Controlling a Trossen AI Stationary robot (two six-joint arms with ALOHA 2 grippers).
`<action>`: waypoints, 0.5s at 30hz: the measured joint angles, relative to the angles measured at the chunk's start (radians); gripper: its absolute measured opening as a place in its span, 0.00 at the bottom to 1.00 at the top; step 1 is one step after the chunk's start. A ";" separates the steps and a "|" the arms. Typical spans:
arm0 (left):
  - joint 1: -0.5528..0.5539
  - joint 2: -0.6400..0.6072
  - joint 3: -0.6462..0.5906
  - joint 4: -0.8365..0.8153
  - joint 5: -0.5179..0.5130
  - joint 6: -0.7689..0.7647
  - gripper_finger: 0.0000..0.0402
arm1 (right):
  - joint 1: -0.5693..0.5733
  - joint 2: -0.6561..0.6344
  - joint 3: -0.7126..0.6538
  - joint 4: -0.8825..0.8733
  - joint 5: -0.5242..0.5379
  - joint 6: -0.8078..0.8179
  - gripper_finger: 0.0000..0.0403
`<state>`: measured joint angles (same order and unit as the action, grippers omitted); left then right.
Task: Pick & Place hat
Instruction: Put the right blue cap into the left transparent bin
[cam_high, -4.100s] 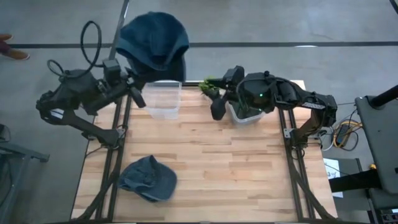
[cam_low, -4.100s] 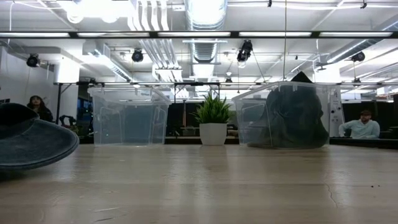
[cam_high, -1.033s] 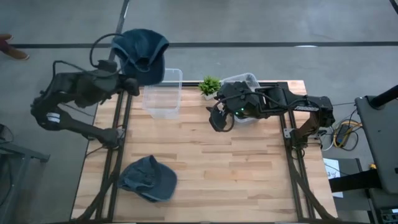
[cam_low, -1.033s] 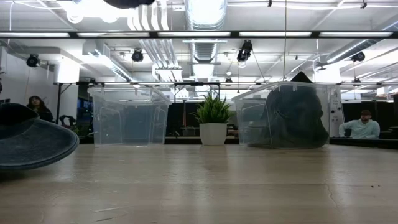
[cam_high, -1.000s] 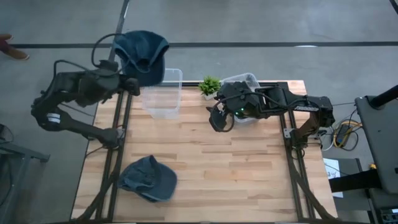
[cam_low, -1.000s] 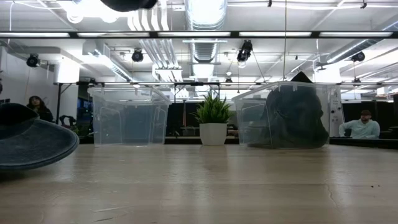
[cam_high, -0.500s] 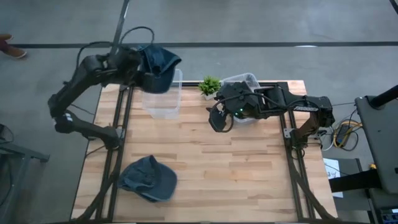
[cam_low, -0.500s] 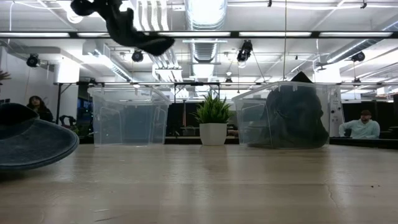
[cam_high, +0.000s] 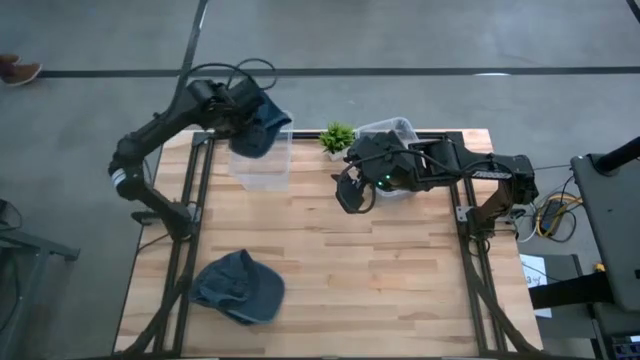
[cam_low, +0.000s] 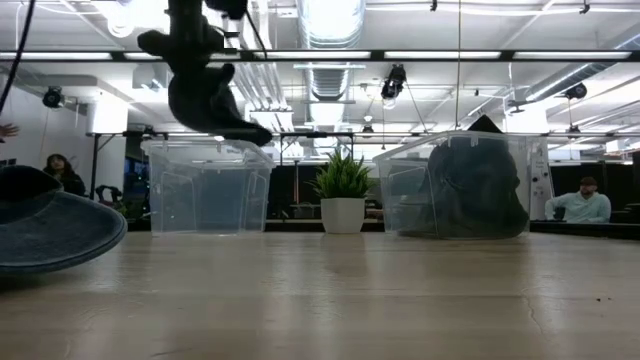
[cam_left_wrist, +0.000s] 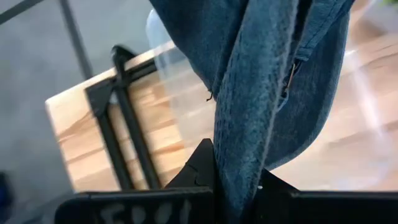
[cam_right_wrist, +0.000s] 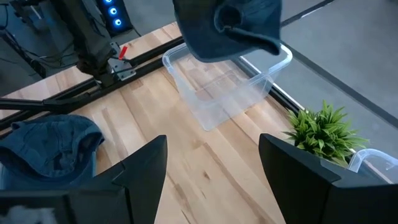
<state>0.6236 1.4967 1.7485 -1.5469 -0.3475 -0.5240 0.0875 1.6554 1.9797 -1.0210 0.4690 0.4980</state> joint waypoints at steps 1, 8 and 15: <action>0.001 0.014 0.000 -0.013 -0.007 0.000 0.01 | 0.000 0.000 0.000 0.000 0.000 0.000 0.62; 0.001 0.091 -0.002 -0.024 -0.012 0.003 0.01 | 0.000 0.000 0.000 0.000 -0.002 -0.004 0.62; 0.005 0.153 -0.002 -0.024 -0.008 0.039 0.01 | 0.000 0.000 0.000 0.000 -0.002 -0.011 0.62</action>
<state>0.6285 1.6495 1.7466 -1.5704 -0.3552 -0.4854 0.0875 1.6554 1.9797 -1.0210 0.4667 0.4868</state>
